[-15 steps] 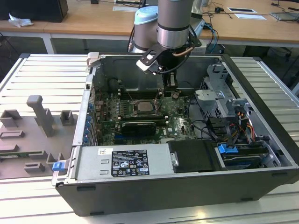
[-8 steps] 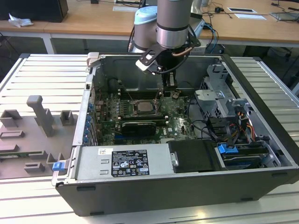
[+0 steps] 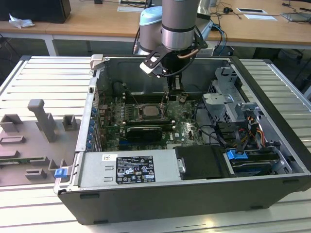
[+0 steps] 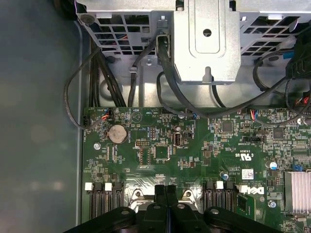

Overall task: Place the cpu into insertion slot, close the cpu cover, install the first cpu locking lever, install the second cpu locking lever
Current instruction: 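Close the cpu cover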

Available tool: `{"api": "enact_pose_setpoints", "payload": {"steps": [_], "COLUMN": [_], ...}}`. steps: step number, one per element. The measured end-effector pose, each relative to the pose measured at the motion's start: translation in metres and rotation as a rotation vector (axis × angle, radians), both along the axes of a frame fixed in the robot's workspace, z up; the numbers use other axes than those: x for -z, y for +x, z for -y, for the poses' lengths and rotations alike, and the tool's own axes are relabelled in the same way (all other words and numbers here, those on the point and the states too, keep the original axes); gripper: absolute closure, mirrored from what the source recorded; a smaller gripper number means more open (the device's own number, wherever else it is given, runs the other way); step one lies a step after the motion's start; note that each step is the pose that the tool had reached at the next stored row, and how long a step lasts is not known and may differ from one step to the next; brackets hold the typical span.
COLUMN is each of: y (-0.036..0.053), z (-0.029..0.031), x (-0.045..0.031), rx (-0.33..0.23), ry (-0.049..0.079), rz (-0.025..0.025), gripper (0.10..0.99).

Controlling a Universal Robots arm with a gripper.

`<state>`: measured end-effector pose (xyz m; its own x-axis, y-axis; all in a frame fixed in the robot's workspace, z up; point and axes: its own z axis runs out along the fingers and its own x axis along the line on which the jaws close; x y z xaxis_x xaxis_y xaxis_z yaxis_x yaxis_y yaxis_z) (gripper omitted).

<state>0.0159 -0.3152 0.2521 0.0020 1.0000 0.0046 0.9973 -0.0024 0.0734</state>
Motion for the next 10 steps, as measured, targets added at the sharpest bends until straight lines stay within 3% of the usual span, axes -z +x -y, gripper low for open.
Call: {"api": "enact_pose_setpoints", "payload": {"steps": [10], "y": [-0.0022], "z": [0.0000], "x": [0.0001], "rx": [0.000], "ry": [0.000], "rz": [0.0000], "gripper": [0.980]}}
